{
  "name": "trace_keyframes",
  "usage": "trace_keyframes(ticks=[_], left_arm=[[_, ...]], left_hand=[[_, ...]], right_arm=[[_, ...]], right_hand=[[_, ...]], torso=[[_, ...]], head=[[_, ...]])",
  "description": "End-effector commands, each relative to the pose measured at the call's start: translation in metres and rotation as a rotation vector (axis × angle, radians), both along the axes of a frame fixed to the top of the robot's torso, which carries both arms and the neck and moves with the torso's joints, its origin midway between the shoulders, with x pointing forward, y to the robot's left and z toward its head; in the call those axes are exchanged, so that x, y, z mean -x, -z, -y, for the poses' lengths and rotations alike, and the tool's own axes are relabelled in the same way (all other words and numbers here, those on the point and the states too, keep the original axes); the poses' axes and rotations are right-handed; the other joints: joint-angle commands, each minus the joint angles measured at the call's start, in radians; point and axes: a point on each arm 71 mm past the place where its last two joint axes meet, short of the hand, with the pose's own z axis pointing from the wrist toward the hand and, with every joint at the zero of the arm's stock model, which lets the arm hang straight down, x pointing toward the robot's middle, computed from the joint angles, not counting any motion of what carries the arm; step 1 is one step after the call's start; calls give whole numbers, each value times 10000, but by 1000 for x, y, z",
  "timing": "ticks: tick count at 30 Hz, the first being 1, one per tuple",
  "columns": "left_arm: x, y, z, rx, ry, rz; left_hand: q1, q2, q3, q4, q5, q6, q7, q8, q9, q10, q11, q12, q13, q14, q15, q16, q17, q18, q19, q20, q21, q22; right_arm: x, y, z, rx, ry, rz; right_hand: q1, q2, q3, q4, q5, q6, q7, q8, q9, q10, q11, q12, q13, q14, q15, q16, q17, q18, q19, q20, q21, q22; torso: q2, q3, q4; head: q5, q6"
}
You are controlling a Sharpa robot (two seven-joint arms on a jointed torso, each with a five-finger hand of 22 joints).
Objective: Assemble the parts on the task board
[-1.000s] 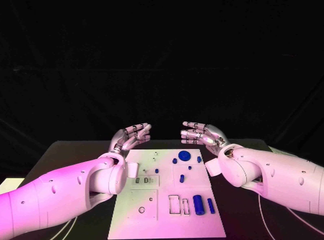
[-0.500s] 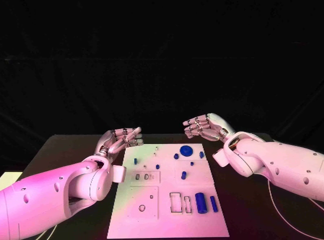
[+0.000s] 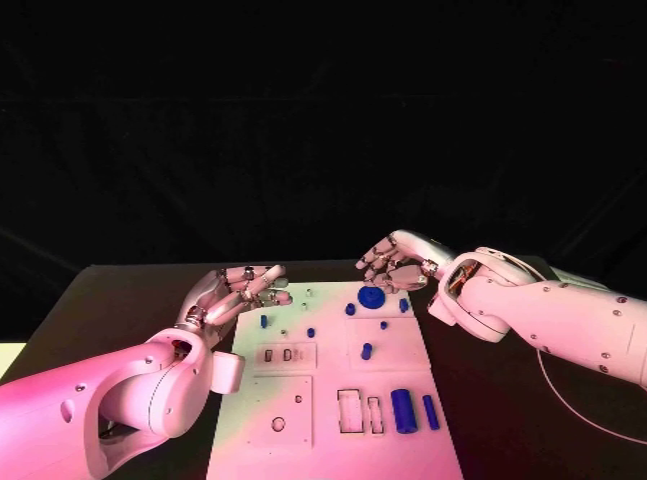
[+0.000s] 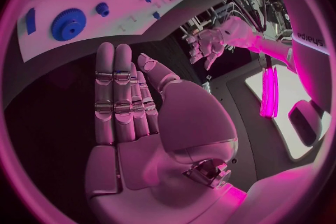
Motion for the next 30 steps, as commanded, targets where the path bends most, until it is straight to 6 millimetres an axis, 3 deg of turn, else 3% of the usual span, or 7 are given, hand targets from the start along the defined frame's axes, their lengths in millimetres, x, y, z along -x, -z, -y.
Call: trace_keyframes(ticks=[1, 2, 5, 7, 16, 22, 30], left_arm=[[5, -5, 6, 242, 532, 28], [7, -6, 7, 285, 561, 10], [9, -10, 8, 387, 634, -7], [10, -12, 9, 445, 682, 1], [15, -19, 12, 562, 888, 46], [15, -21, 11, 567, 900, 53], [15, -21, 11, 564, 897, 50]], left_hand=[[24, -21, -44, -17, -5, 49, 17, -64, -20, 31, 31, -72, -20, 19, 8, -53, 19, 33, 75, 9, 36, -21], [18, -21, -51, -15, -5, 48, 18, -73, -23, 26, 33, -84, -24, 12, 11, -62, 22, 31, 73, 10, 30, -25], [10, -19, -60, -13, -5, 48, 19, -85, -27, 21, 37, -102, -30, 3, 14, -73, 26, 29, 71, 11, 23, -31], [5, -17, -64, -10, -5, 48, 19, -91, -29, 18, 38, -111, -32, -2, 16, -80, 29, 28, 69, 12, 19, -34], [-4, -11, -71, -6, -5, 46, 21, -101, -32, 14, 40, -124, -36, -9, 19, -89, 32, 27, 67, 13, 13, -39], [-13, -10, -79, -2, -5, 45, 24, -110, -36, 10, 43, -136, -40, -16, 22, -98, 35, 26, 64, 15, 6, -44], [-23, -6, -88, 3, -5, 45, 29, -119, -39, 8, 46, -148, -43, -21, 24, -106, 39, 25, 62, 16, 0, -48]], right_arm=[[1, 4, -5, 2956, 35, 788], [2, 3, -6, 3247, 19, 914], [3, 1, -12, 3971, -14, 1259], [3, -1, -15, 4348, -42, 1441], [4, -4, -30, 5121, -234, 1851], [2, -3, -36, 5444, -326, 1842], [-1, -1, -39, 5819, -324, 1797]], right_hand=[[-144, -83, 144, 12, 104, 130, 13, -66, 7, 97, -51, -19, 15, 519, -56, 715, 515, 110, 124, -33, 491, 291], [-208, -147, 163, 11, 75, 119, -10, -86, 2, 80, -57, -30, 10, 506, -50, 962, 691, 125, 132, -49, 624, 371], [-388, -220, 230, 64, -48, 63, -54, -113, -7, -182, -30, -61, -17, 515, -47, 1556, 1108, 119, 153, -37, 924, 550], [-496, -292, 242, 96, -189, 22, -73, -112, -8, -442, -6, -57, -19, 500, -25, 1852, 1331, 118, 146, -18, 1085, 648], [-596, -378, 280, 173, -391, 14, -104, -94, 6, -897, 45, -28, 7, 358, -6, 2403, 1754, 125, 118, 30, 1609, 965], [-595, -373, 295, 204, -416, 34, -116, -89, 10, -976, 48, -23, 12, 335, -2, 2583, 1872, 82, 169, 40, 1964, 1360], [-601, -347, 304, 248, -461, 75, -141, -76, 17, -1019, 41, -14, 16, 299, -2, 2711, 1956, 65, 161, 47, 2162, 1557]], torso=[[295, 41, 64], [362, 48, 70], [492, 58, 93], [577, 64, 145], [807, 101, 278], [891, 99, 341], [1016, 68, 361]], head=[[-111, 64], [-145, 138], [-225, 145], [-278, 156], [-283, 229], [-299, 173], [-342, 166]])
